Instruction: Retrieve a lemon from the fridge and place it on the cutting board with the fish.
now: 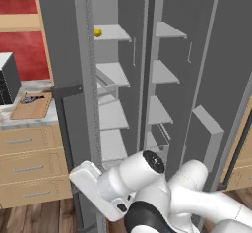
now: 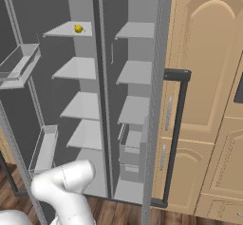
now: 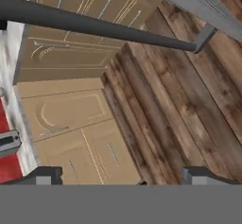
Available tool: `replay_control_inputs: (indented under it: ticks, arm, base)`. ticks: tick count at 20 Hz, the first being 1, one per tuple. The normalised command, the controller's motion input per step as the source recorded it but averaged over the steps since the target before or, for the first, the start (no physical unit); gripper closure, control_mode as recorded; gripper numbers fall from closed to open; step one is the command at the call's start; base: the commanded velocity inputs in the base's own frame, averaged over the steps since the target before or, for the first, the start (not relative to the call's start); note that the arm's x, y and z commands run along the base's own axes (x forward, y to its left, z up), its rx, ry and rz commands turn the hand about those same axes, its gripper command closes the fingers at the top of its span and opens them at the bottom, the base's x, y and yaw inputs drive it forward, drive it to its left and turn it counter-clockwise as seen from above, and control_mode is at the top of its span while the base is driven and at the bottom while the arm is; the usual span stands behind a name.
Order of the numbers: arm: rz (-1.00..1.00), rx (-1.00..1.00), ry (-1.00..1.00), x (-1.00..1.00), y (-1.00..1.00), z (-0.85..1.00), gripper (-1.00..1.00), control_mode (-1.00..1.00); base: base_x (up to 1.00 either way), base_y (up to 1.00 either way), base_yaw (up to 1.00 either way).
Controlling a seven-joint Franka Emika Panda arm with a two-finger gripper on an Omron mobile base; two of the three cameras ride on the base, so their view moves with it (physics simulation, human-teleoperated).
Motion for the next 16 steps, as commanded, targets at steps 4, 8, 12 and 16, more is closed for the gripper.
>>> replay_control_inputs:
  ticks: [4,8,12,16]
  arm:
    - [0.01,-0.29,-0.03,0.21,-0.56,-0.26,-1.0,-1.0]
    - [-0.05,0.11,-0.01,0.93,-0.73,-0.37,-1.0,-1.0]
    - [-0.07,0.37,0.0,0.83,-0.96,-0.2,-1.0,-1.0]
    - [-0.07,0.36,-0.05,0.46,-0.68,-0.23,-1.0,-1.0]
  base:
    - [0.0,0.0,0.0]
    - [0.0,0.0,0.0]
    - [0.0,0.0,0.0]
    - [0.0,0.0,0.0]
